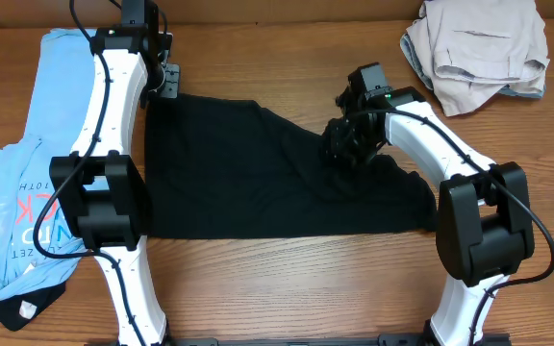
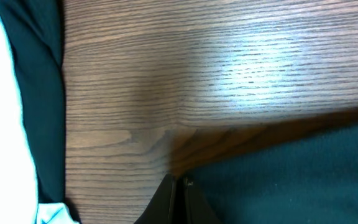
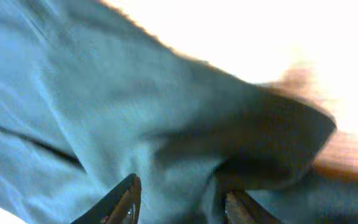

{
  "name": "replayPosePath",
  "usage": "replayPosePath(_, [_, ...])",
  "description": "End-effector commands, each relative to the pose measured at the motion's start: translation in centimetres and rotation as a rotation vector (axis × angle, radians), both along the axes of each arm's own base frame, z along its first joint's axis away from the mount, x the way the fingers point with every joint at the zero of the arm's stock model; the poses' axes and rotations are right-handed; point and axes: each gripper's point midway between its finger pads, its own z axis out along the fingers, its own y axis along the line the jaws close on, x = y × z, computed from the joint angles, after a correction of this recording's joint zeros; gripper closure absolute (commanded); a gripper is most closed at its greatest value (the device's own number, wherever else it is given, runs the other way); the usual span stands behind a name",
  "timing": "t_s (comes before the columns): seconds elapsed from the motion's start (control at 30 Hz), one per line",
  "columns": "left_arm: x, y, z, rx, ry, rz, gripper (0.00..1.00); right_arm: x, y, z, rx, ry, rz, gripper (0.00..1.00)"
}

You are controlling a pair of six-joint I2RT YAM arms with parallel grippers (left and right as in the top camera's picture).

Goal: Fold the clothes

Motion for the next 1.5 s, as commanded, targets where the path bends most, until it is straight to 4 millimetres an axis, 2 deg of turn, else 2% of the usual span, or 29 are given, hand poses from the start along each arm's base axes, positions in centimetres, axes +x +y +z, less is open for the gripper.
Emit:
replayPosePath(0.0, [0.3, 0.0, 0.7, 0.01, -0.021, 0.01, 0.96, 1.4, -1.1, -0.3, -0.046, -0.039, -0.066, 0.58])
replayPosePath(0.13, [0.3, -0.2, 0.7, 0.005, -0.021, 0.007, 0.96, 3.2, -2.1, -0.9, -0.105, -0.106, -0.093, 0.62])
replayPosePath(0.33, [0.2, -0.2, 0.7, 0.004, -0.014, 0.01, 0.96, 5.1, -4.0, -2.4, -0.126, -0.136, -0.143, 0.95])
replayPosePath(0.5, [0.2, -0.2, 0.7, 0.004, -0.014, 0.009, 0.96, 7.5, -5.9, -1.3, -0.117, -0.21, -0.17, 0.96])
replayPosePath(0.6, [0.2, -0.1, 0.7, 0.004, -0.018, 0.01, 0.96, 10.3, -7.6, 1.5, -0.107, -0.297, -0.177, 0.96])
replayPosePath(0.77, [0.9, -0.1, 0.9, 0.003, -0.045, 0.012, 0.96, 14.9, -9.1, 9.5, -0.012, -0.492, -0.132, 0.96])
replayPosePath(0.87, [1.3, -0.1, 1.1, 0.002, -0.064, 0.012, 0.96, 16.8, -9.9, 13.8, -0.003, -0.601, -0.126, 0.96])
replayPosePath(0.93, [1.5, -0.2, 1.2, -0.008, -0.076, 0.022, 0.96, 17.5, -10.2, 15.7, -0.019, -0.661, -0.1, 0.96])
replayPosePath(1.03, [1.8, -0.3, 1.3, -0.017, -0.089, 0.029, 0.96, 17.6, -10.2, 16.9, -0.05, -0.696, -0.047, 0.96])
replayPosePath(1.17, [1.7, -0.6, 1.6, -0.034, -0.09, 0.022, 0.96, 16.3, -10.3, 16.6, -0.08, -0.645, 0.008, 0.96])
replayPosePath(1.37, [0.1, -1.0, 3.6, -0.057, -0.064, 0.015, 0.96, 11.8, -10.4, 16.7, -0.106, -0.515, 0.076, 0.96])
replayPosePath(1.47, [-1.8, -1.0, 4.5, -0.058, -0.017, 0.016, 0.96, 9.3, -11.3, 17.4, -0.109, -0.451, 0.065, 0.96])
